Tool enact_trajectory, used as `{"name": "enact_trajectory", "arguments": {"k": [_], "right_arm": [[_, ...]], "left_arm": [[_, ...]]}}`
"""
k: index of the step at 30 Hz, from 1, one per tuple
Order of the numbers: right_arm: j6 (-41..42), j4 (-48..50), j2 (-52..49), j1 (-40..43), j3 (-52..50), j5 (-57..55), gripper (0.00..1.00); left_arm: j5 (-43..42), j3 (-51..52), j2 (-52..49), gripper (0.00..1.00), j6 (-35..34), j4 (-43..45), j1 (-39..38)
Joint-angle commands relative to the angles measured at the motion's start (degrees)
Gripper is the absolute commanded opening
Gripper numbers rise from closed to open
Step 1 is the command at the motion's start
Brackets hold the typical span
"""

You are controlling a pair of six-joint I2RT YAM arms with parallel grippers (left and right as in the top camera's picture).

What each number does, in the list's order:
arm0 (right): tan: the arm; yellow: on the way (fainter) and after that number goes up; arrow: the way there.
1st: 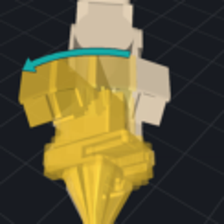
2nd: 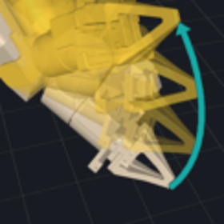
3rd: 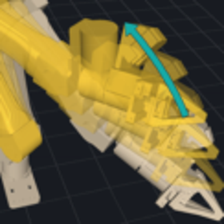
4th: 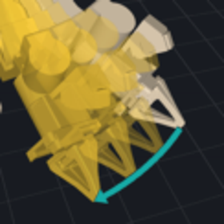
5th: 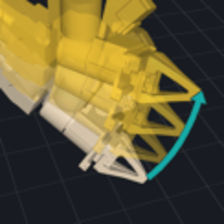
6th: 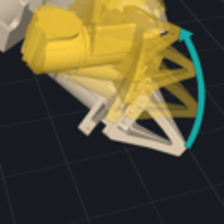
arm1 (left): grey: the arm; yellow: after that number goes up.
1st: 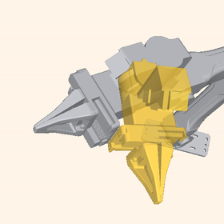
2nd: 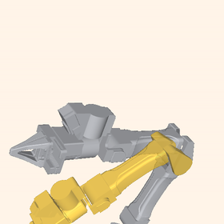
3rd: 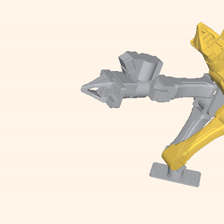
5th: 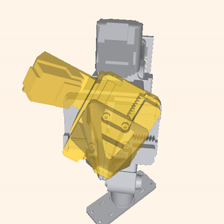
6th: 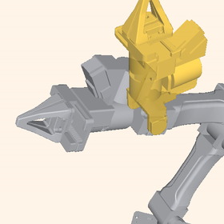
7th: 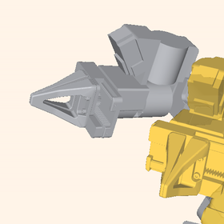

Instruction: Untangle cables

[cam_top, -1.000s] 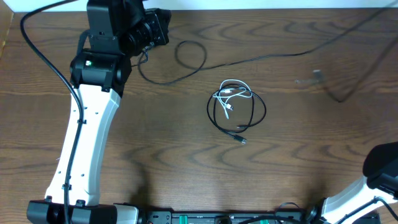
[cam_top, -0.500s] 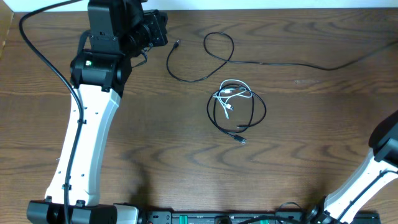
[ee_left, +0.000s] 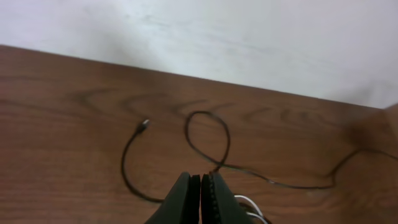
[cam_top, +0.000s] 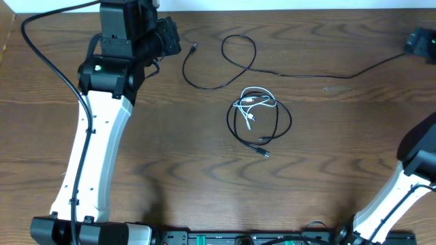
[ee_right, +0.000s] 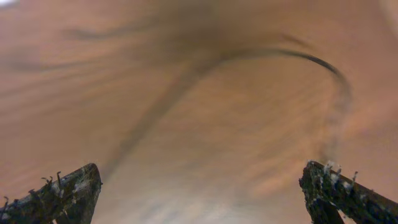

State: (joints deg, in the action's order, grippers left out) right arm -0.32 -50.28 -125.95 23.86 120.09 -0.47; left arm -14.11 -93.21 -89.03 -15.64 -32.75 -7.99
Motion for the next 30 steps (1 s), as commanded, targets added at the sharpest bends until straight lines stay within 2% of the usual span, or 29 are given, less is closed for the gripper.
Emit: {"name": "enact_trajectory", "arguments": {"k": [1,6,12,18,22,27,30], "right_arm": [[-3.3,0.0,3.9,-5.5,2.0,11.6,0.99],[-6.4,-1.0,3.0,-13.2,1.9,12.8,0.98],[-15.2,-1.7,1.2,-21.0,1.9,10.1,0.94],[-31.2,-12.1,-3.0,-26.3,1.9,14.3,0.92],[-33.0,-15.5,-6.3,-28.0,1.9,15.3,0.93],[-34.5,-18.4,-9.3,-29.0,1.9,21.9,0.93],[-34.5,-17.8,-11.7,-29.5,1.9,21.7,0.89]], "left_arm": [[3.3,0.4,-0.8,0.09,0.6,-0.8,0.3],[4.4,0.4,-0.8,0.1,0.6,-2.1,0.3],[4.5,0.4,-0.8,0.11,0.6,-3.1,0.3],[4.8,0.4,-0.8,0.11,1.0,-4.3,0.3],[4.7,0.4,-0.8,0.11,0.9,-4.3,0.3],[4.7,0.4,-0.8,0.11,0.9,-5.0,0.3],[4.7,0.4,-0.8,0.11,0.9,-5.2,0.3]]}}
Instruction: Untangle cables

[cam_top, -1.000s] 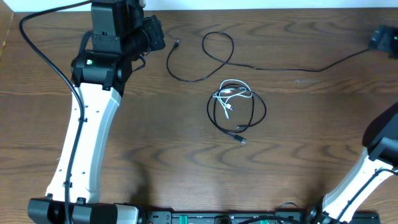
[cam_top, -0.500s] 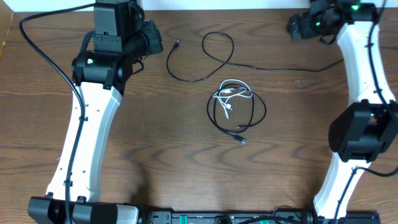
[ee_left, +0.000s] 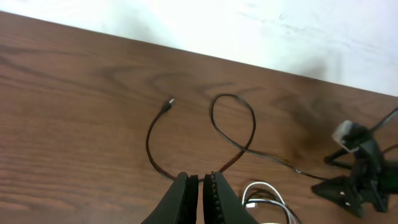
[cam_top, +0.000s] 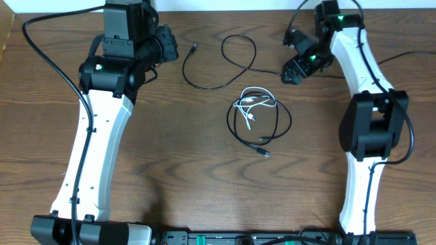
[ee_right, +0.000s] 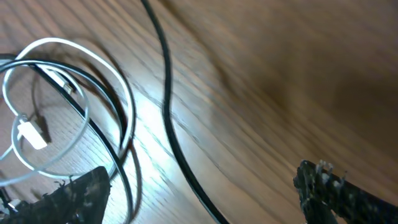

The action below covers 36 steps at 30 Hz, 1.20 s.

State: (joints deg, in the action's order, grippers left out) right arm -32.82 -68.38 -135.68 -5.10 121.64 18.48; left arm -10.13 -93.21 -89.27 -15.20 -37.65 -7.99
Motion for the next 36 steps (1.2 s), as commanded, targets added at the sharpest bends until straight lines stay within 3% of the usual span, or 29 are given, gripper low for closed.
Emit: {"name": "enact_trajectory", "arguments": {"k": [1,3,9,13,15,17,25,31,36], "right_arm": [[-1.9,0.6,-2.7,-0.6,0.4,2.0,0.83],[-1.5,1.4,-4.2,-0.5,0.4,1.4,0.7],[0.6,5.6,-4.5,-0.3,0.4,1.6,0.65],[3.0,7.2,-4.5,-0.6,0.4,1.6,0.34],[9.0,9.2,-4.1,-0.4,1.3,1.6,0.11],[14.3,10.0,-3.4,0.2,3.8,1.6,0.01],[30.6,6.9,1.8,7.2,25.0,-5.9,0.01],[34.3,2.0,6.1,16.5,37.3,-18.2,0.01],[35.2,1.2,9.3,26.0,39.3,-23.3,0.01]], "left_arm": [[0.8,0.4,-0.6,0.11,0.5,-0.3,0.3],[0.8,0.4,-0.6,0.11,0.5,-0.3,0.3],[0.8,0.4,-0.6,0.11,0.5,-0.3,0.3],[0.8,0.4,-0.6,0.11,0.5,-0.3,0.3],[0.7,0.4,-0.6,0.11,0.5,-0.3,0.3],[0.8,0.4,-0.6,0.11,0.5,-0.3,0.3],[0.7,0.4,-0.6,0.11,0.5,0.6,0.3],[0.7,0.4,-0.6,0.11,0.5,0.8,0.3],[0.8,0.4,-0.6,0.11,0.5,0.9,0.3]]}}
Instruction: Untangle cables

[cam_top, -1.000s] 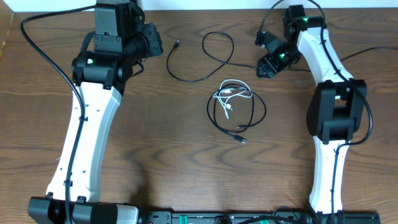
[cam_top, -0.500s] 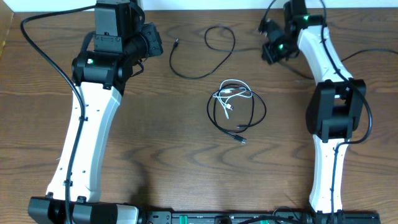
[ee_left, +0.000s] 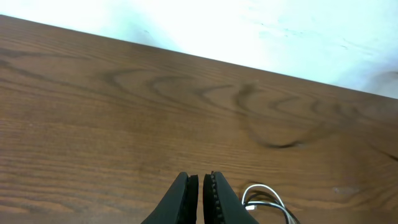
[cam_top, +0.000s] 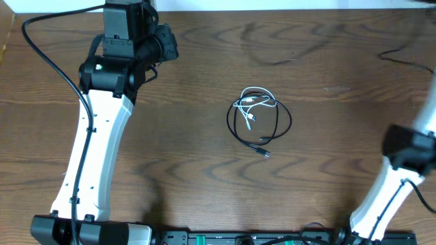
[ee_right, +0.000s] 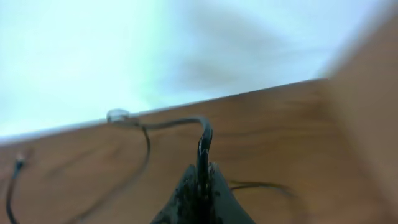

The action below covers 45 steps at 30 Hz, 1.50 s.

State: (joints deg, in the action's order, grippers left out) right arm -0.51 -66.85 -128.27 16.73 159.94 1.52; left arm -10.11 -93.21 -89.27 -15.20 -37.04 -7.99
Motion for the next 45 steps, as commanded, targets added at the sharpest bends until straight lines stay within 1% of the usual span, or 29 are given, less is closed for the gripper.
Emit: {"name": "enact_trajectory", "arguments": {"k": [1,5,8,10,14,19,20,21,22,23,24,25,31,35,39,42,45], "right_arm": [[3.3,0.1,2.1,6.6,1.0,-6.3,0.01],[3.4,0.4,1.8,12.6,0.1,-5.7,0.01],[1.9,0.5,1.6,14.6,-1.9,-6.3,0.01],[1.7,0.6,1.4,14.9,-4.3,-8.8,0.01],[0.7,1.5,1.4,15.0,-10.8,-9.6,0.01],[1.4,5.7,1.3,15.0,-21.1,-9.6,0.01],[1.7,6.6,1.3,15.0,-23.4,-9.6,0.03],[1.8,7.3,1.3,15.0,-25.1,-9.6,0.08],[1.8,8.1,1.3,15.0,-27.3,-9.6,0.22],[1.8,8.6,1.3,14.9,-28.7,-9.5,0.42],[1.8,8.9,1.3,14.9,-30.0,-9.6,0.72],[1.8,9.1,1.3,14.8,-31.3,-9.5,0.99],[3.3,5.9,1.3,14.7,-31.5,-9.2,0.99],[3.1,1.9,1.3,13.9,-29.9,-1.5,0.99],[-2.4,-1.5,1.3,11.2,-29.5,10.3,0.99],[-5.0,-3.4,1.3,7.6,-29.5,14.9,0.99],[-6.5,-4.5,1.3,1.9,-29.5,18.4,0.99]], "left_arm": [[0.7,0.4,-0.6,0.11,0.5,0.3,0.3],[0.7,0.4,-0.6,0.11,0.5,0.8,0.3],[0.7,0.4,-0.6,0.11,0.5,1.3,0.3],[0.7,0.4,-0.6,0.11,0.2,1.5,0.3],[0.7,0.4,-0.6,0.11,0.1,1.5,0.3],[0.7,0.4,-0.6,0.11,0.1,1.2,0.3],[0.7,0.4,-0.6,0.11,0.1,1.1,0.3],[0.7,0.4,-0.6,0.11,0.1,1.0,0.3],[0.7,0.4,-0.6,0.11,0.1,0.8,0.3],[0.7,0.4,-0.6,0.11,0.1,0.6,0.3],[0.7,0.4,-0.6,0.11,0.1,0.6,0.3],[0.7,0.4,-0.6,0.11,0.1,0.6,0.3],[0.7,0.4,-0.6,0.11,0.1,0.6,0.3],[0.7,0.4,-0.6,0.11,0.1,0.6,0.3],[0.7,0.4,-0.6,0.11,0.1,0.4,0.3],[0.7,0.4,-0.6,0.11,0.1,-0.1,0.3],[0.7,0.4,-0.7,0.11,0.1,-1.6,0.3]]}}
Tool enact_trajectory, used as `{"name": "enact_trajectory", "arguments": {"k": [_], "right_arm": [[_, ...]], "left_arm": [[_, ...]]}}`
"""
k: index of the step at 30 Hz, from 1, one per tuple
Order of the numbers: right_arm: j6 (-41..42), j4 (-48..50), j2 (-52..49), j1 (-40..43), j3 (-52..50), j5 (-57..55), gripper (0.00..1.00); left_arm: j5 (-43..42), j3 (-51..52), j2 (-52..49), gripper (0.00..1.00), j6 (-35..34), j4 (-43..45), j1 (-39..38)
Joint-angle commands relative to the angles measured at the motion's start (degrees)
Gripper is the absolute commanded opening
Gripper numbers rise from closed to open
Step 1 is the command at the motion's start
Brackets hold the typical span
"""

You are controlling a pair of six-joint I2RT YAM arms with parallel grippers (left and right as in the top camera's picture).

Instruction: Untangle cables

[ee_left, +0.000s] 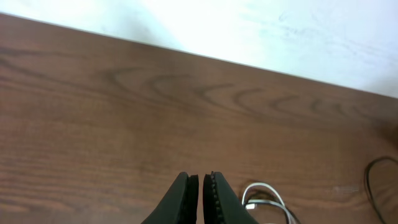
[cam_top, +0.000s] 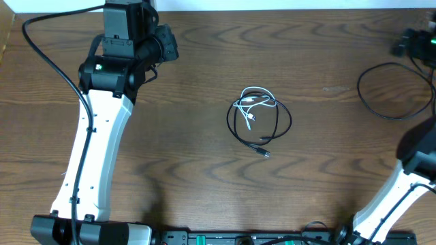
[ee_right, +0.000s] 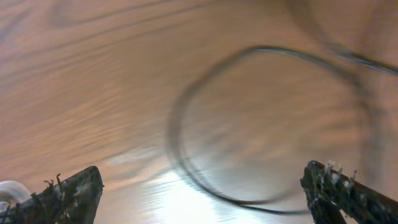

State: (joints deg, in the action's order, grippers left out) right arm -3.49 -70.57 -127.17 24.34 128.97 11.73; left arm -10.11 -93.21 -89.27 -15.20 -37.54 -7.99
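Observation:
A tangle of a white cable and a black cable (cam_top: 258, 114) lies in the middle of the table; its white loop (ee_left: 264, 191) peeks out beside the left fingers. A separate thin black cable (cam_top: 394, 90) lies looped at the right edge, blurred as a black cable loop (ee_right: 261, 124) in the right wrist view. My left gripper (ee_left: 202, 180) hangs shut and empty over the far left of the table. My right gripper (ee_right: 202, 186) is open wide above the looped cable, holding nothing.
The table's far edge (ee_left: 186, 53) meets a white wall. The left arm (cam_top: 102, 122) stretches along the left side of the table. The right arm's base link (cam_top: 409, 170) stands at the right edge.
The right gripper was shut on the black cable near the far right edge; now it is open and the cable lies looped on the table at the right. The left arm stayed put.
The long black cable lay stretched across the far side, with the right gripper open. Then the right gripper was open beside that cable near the tangle. Later it was shut on the cable at the far right. Now the cable lies apart at the right edge.

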Motion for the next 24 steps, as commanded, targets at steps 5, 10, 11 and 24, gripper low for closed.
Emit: {"name": "enact_trajectory", "arguments": {"k": [5,10,11,24], "right_arm": [[-2.3,-2.0,0.2,-13.5,1.4,10.3,0.99],[-2.3,-5.0,0.2,-18.6,0.8,9.9,0.99],[-2.3,-5.6,0.2,-19.3,0.5,9.5,0.99],[2.8,-2.7,0.2,-20.2,-6.4,9.2,0.99]], "left_arm": [[0.1,0.4,-1.4,0.11,0.1,-5.0,0.3],[0.0,1.3,-3.0,0.11,0.1,-8.4,-0.5],[-0.4,1.7,-3.5,0.11,0.1,-8.7,-0.8],[-8.9,3.1,-14.2,0.27,0.1,-6.2,-7.7]]}}
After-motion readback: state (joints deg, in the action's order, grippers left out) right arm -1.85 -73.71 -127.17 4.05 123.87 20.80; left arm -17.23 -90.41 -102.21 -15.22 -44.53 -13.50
